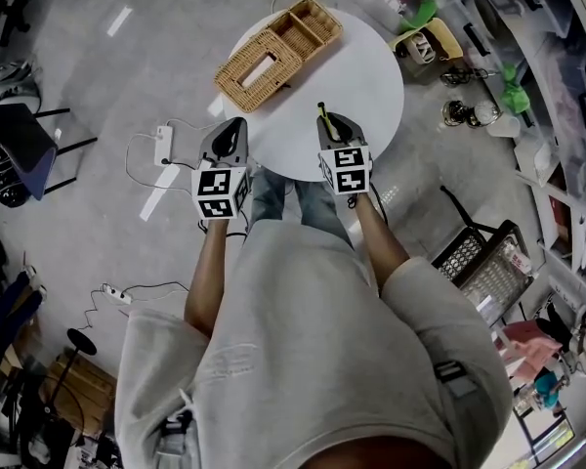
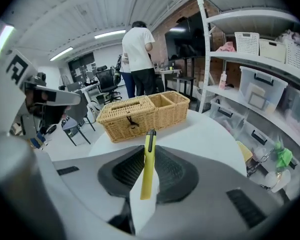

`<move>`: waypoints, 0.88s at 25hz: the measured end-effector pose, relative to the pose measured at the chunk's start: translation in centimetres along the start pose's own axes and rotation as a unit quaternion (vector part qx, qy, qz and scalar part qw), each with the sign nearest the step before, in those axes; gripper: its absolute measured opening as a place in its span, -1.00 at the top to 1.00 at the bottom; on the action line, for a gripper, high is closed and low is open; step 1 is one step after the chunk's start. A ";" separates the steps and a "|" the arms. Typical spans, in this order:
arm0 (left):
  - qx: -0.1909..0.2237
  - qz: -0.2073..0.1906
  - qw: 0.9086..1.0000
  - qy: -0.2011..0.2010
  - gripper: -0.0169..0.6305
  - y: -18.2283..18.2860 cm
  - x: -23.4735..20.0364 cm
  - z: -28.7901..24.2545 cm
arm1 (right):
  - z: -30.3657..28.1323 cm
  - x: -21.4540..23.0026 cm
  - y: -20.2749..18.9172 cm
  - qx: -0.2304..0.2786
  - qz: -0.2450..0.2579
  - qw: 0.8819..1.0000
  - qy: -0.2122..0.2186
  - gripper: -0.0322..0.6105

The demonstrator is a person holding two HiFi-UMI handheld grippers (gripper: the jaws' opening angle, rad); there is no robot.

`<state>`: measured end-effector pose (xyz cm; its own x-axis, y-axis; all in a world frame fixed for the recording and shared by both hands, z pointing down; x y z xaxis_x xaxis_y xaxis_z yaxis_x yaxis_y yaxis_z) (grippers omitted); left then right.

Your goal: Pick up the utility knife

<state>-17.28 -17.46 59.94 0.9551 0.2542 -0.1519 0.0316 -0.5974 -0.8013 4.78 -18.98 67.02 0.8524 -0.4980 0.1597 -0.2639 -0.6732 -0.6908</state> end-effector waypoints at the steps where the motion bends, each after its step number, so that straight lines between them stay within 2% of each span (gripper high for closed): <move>1: 0.001 -0.002 1.000 -0.001 0.88 0.2 0.1 0.0 | 0.7 0.1 0.3 0.009 -0.003 1.000 -0.001 0.65; 7: 0.011 -0.009 1.000 -0.002 0.88 1.2 0.4 0.4 | 4.0 0.3 2.5 0.057 -0.010 0.998 -0.009 0.65; 14: 0.040 -0.015 0.999 0.006 0.88 3.6 0.7 1.6 | 6.4 1.0 5.8 0.109 -0.007 0.994 -0.019 0.65; 22: 0.100 -0.040 0.994 0.014 0.88 9.5 0.0 1.9 | 9.0 2.2 11.7 0.183 0.007 0.982 -0.034 0.65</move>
<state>-17.54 -21.72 51.26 0.9598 0.2721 -0.0694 0.0511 -0.4120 -0.9097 7.59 -23.02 52.99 0.8809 -0.4604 0.1098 -0.1061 -0.4182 -0.9021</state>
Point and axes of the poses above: the fingertips, and each gripper's own axes: z backward along the fingers, x to its right, y out of its top, the point moved 6 cm from there along z, backward along the fingers, and after that the axes turned 4 degrees about y, right-handed, at the moved point
